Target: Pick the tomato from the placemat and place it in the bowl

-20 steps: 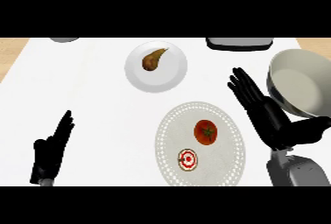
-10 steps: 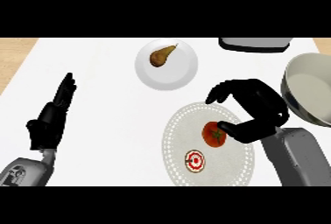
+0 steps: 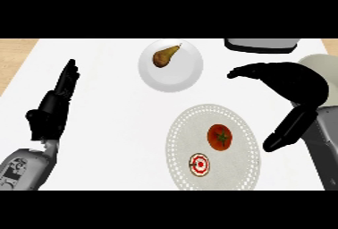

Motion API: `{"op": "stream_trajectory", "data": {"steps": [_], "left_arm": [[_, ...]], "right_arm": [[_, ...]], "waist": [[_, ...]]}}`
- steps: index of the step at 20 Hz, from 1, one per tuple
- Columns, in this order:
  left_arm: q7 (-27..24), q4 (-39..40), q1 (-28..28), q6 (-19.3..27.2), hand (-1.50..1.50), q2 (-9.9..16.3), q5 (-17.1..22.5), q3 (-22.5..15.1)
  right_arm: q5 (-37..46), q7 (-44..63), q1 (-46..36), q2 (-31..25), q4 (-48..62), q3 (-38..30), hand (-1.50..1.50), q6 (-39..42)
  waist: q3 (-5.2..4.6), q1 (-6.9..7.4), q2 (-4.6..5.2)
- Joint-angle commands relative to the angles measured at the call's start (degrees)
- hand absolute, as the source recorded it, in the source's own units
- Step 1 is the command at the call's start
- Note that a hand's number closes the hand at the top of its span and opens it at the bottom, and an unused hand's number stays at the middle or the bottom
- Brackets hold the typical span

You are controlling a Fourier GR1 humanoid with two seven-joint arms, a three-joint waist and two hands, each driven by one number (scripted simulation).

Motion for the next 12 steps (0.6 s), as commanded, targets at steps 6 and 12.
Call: {"op": "stream_trajectory", "data": {"steps": [6, 12], "left_arm": [[4.22, -0.21, -2.31, 1.3, 0.0, -0.78, -1.47, -0.98], [3.81, 0.72, -2.11, 0.94, 0.0, -0.21, -1.32, 0.42]], "right_arm": [[18.69, -13.59, -7.26, -9.14, -4.38, 5.09, -1.5, 5.88], [31.12, -22.07, -7.31, -13.86, -7.57, 15.44, -1.5, 0.0]], "waist": [[-0.17, -0.29, -0.47], [-0.36, -0.92, -0.64]]}}
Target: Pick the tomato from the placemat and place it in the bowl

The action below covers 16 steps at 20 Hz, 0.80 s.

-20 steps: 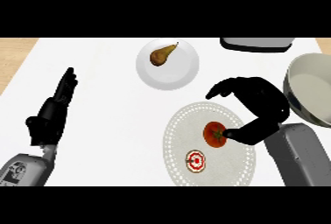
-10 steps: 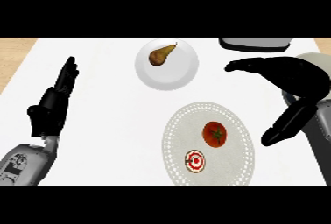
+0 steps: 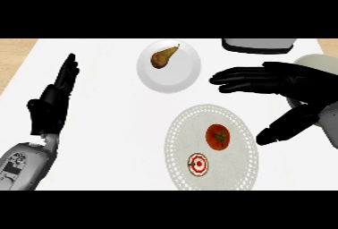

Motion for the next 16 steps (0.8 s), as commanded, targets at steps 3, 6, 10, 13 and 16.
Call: {"op": "stream_trajectory", "data": {"steps": [3, 6, 10, 13, 16], "left_arm": [[2.07, -1.47, -0.42, -0.11, 0.0, -0.14, -0.54, -0.52], [2.25, -0.75, -0.61, -0.81, 0.0, 0.66, -0.33, 0.52], [4.07, -1.37, -1.46, 0.89, 0.0, 0.22, -2.0, 0.65], [4.14, -1.02, -0.58, -1.08, 0.0, 1.38, -0.42, 2.67], [4.69, -3.47, 0.77, 0.92, 0.0, -0.83, -2.84, 0.94]], "right_arm": [[13.61, -17.06, -0.64, -2.3, 1.98, 11.69, -1.5, 0.16], [17.9, -22.06, -1.72, -3.83, 5.26, 16.77, -1.5, -4.17], [25.7, -26.03, -2.74, -3.57, 9.6, 24.18, -1.5, -12.64], [31.45, -28.4, -2.03, -4.19, 13.65, 28.14, -1.5, -19.35], [36.46, -24.81, -2.61, 1.0, 18.21, 31.54, -1.5, -23.83]], "waist": [[-0.13, -0.22, -0.35], [-0.21, -0.33, -0.28], [-0.26, -1.18, -0.61], [-0.31, -2.01, -0.85], [-0.33, -2.5, -1.19]]}}
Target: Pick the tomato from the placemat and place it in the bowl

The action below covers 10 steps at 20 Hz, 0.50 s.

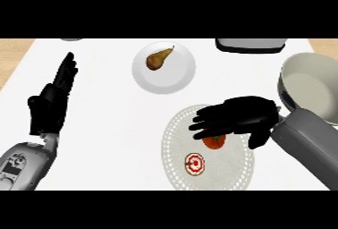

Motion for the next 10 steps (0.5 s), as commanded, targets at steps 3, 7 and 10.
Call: {"op": "stream_trajectory", "data": {"steps": [3, 7, 10], "left_arm": [[0.24, -0.51, 2.27, -1.12, 0.0, -0.08, -0.72, 2.41], [-0.03, -0.47, 2.32, -0.12, 0.0, -2.7, -3.5, 1.45], [1.11, -0.74, 1.82, -3.11, 0.0, -1.12, -2.41, 4.41]], "right_arm": [[8.42, -5.56, -5.37, 7.31, 12.76, 2.02, -1.5, -0.72], [11.3, -6.34, -4.45, 13.16, 19.86, 2.28, -1.5, -4.34], [13.34, -9.35, -5.2, 13.05, 22.45, 0.87, -1.5, -4.89]], "waist": [[-0.07, -1.04, -0.36], [-0.06, -1.3, -0.37], [-0.06, -1.52, -0.44]]}}
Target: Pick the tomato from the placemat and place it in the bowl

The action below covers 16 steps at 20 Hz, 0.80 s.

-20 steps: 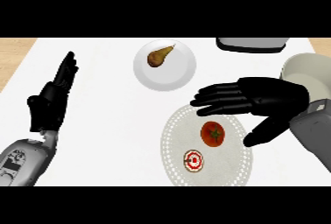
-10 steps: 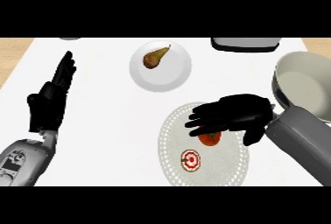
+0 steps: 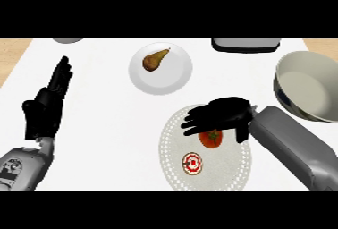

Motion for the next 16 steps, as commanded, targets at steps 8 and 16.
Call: {"op": "stream_trajectory", "data": {"steps": [8, 16], "left_arm": [[0.34, -1.31, 2.11, -1.15, 0.0, -3.81, -3.99, 0.43], [1.44, -0.36, -0.43, -4.3, 0.0, -2.4, -3.74, 4.55]], "right_arm": [[7.67, -4.16, -0.13, 10.58, 11.24, -1.19, -1.5, -1.88], [12.12, -10.55, -1.01, 12.54, 17.04, -2.72, 1.5, -11.44]], "waist": [[-0.01, -0.43, -0.17], [0.0, -0.5, -0.04]]}}
